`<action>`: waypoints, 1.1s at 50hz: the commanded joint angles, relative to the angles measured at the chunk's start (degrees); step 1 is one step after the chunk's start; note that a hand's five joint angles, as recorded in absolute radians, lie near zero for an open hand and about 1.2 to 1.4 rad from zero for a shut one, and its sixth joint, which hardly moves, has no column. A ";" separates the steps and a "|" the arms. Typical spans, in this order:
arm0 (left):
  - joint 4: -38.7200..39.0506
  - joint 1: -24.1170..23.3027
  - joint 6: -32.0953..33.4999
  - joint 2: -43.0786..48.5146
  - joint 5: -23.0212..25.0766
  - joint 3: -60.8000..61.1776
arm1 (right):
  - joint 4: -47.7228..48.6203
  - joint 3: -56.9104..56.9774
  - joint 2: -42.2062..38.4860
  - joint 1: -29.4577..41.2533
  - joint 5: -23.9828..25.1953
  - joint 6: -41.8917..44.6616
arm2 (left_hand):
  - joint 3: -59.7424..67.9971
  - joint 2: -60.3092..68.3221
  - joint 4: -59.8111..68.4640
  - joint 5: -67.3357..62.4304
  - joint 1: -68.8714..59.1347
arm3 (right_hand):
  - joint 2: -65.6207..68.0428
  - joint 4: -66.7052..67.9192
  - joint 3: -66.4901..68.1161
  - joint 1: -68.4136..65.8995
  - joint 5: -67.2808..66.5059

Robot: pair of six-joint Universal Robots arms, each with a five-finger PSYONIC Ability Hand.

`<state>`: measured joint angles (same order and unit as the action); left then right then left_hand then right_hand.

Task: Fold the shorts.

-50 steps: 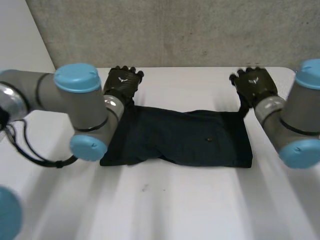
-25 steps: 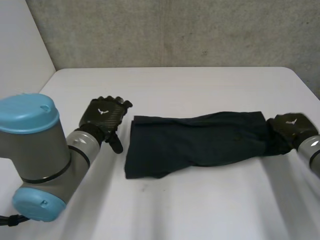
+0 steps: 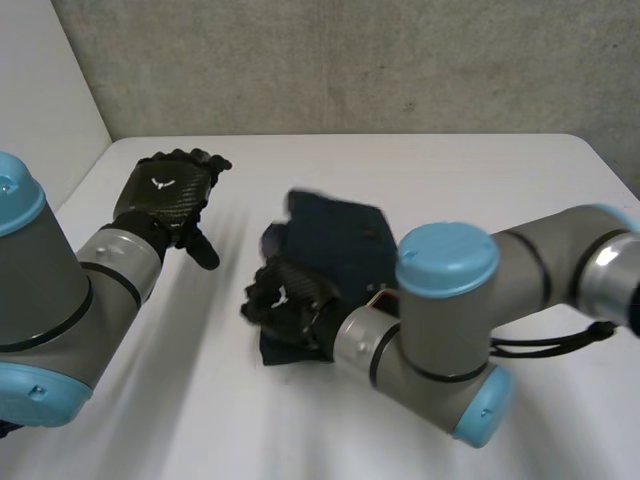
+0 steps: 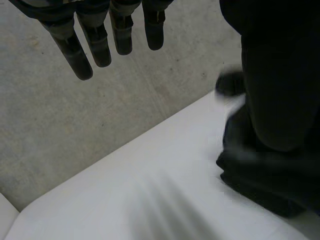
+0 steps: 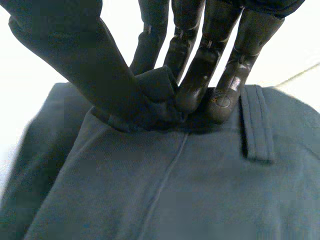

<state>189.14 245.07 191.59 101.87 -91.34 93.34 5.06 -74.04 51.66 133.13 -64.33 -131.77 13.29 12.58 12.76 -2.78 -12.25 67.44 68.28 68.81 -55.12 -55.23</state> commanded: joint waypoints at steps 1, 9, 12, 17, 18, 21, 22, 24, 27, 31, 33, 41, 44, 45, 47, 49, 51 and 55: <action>0.35 0.23 -0.25 0.88 0.82 -2.63 | 0.48 0.74 1.76 -0.15 1.84 -3.92 | -1.56 -0.86 -1.03 1.05 0.53 | -57.44 -58.28 -58.81 45.12 55.23; 0.18 -1.08 -4.73 3.25 0.73 -9.66 | 0.92 -2.68 13.10 -5.40 -3.76 -30.86 | -1.39 -0.69 -0.86 0.89 0.36 | -57.44 -58.28 -58.81 45.12 55.23; -0.26 -2.75 -7.72 5.97 1.08 -12.65 | 0.57 -3.48 14.69 -9.54 -7.64 -38.54 | -1.39 -0.69 -0.86 0.89 0.36 | -57.44 -58.28 -58.81 45.12 55.23; -1.14 -7.49 -9.22 11.42 2.40 -17.22 | -2.94 -3.22 14.35 -13.42 -12.31 -43.75 | -1.22 -0.52 -0.69 0.72 0.19 | -57.44 -58.28 -58.81 45.12 55.23; -1.57 -8.20 -9.13 12.38 2.40 -17.83 | -3.47 -3.04 14.08 -13.68 -12.49 -43.75 | -1.22 -0.52 -0.69 0.72 0.19 | -57.44 -58.28 -58.81 45.12 55.23; -4.21 -9.96 -9.04 16.86 2.31 -20.21 | -5.49 -0.94 11.72 -15.35 -12.75 -43.66 | -1.06 -0.35 -0.53 0.55 0.02 | -57.44 -58.28 -58.81 45.12 55.23; -5.09 -10.14 -9.04 18.18 2.31 -20.82 | -5.93 -0.23 10.58 -15.53 -12.84 -43.75 | -1.06 -0.35 -0.53 0.55 0.02 | -57.44 -58.28 -58.81 45.12 55.23; -8.33 -10.31 -8.96 21.96 2.14 -22.58 | -6.73 1.35 8.64 -15.62 -12.58 -44.01 | -0.39 0.32 0.14 -0.12 -0.65 | -57.44 -58.28 -58.81 45.12 55.23; -13.69 -10.23 -8.96 26.27 1.00 -24.69 | -8.40 4.25 4.51 -15.62 -12.40 -43.66 | -0.38 0.32 0.15 -0.12 -0.65 | -57.44 -58.28 -58.81 45.12 55.23; -19.06 -10.23 -8.69 29.26 -2.86 -26.19 | -10.94 7.85 -1.38 -15.53 -12.14 -43.22 | -0.38 0.32 0.15 -0.12 -0.65 | -57.44 -58.28 -58.81 45.12 55.23; -20.21 -10.23 -8.60 29.88 -5.24 -26.54 | -12.87 9.87 -4.62 -15.53 -12.05 -42.18 | -0.38 0.32 0.15 -0.12 -0.65 | -57.44 -58.28 -58.81 45.12 55.23; -21.88 -10.23 -5.62 29.53 -8.24 -24.17 | -16.31 12.43 -8.77 -15.44 -13.19 -35.14 | -0.55 0.15 -0.02 0.05 -0.48 | -57.44 -58.28 -58.81 45.12 55.23; -21.88 -10.23 -3.95 28.04 -8.24 -22.06 | -16.31 12.43 -7.46 -15.44 -13.37 -34.09 | -0.55 0.15 -0.02 0.05 -0.48 | -57.44 -58.28 -58.81 45.12 55.23; -21.88 -10.31 -3.86 27.34 -8.24 -21.80 | -16.40 12.34 -6.76 -15.44 -13.37 -34.08 | -0.55 0.15 -0.02 0.05 -0.48 | -57.44 -58.28 -58.81 45.12 55.23; -21.79 -10.58 -3.77 24.79 -8.15 -21.53 | -16.40 11.99 -4.91 -15.44 -13.28 -34.26 | -0.89 -0.18 -0.36 0.38 -0.15 | -57.44 -58.28 -58.81 45.12 55.23; -21.79 -10.66 -3.77 22.95 -8.15 -21.62 | -16.22 11.38 -1.49 -15.53 -13.02 -34.70 | -1.22 -0.52 -0.69 0.72 0.19 | -57.44 -58.28 -58.81 45.12 55.23; -21.36 -10.67 -3.77 19.09 -8.15 -22.06 | -15.78 10.59 1.23 -15.71 -13.10 -35.05 | -1.39 -0.69 -0.86 0.89 0.36 | -57.44 -58.28 -58.81 45.12 55.23; -21.00 -9.70 -3.86 11.18 -7.62 -22.41 | -13.07 8.04 8.97 -16.32 -14.68 -38.38 | -1.73 -1.02 -1.20 1.22 0.69 | -57.44 -58.28 -58.81 45.12 55.23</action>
<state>167.56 234.56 187.93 122.33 -99.55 71.58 -10.66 -63.36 52.13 117.35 -77.61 -166.77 13.29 11.32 12.76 -2.71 -11.19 10.68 13.44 12.16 -9.16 -3.05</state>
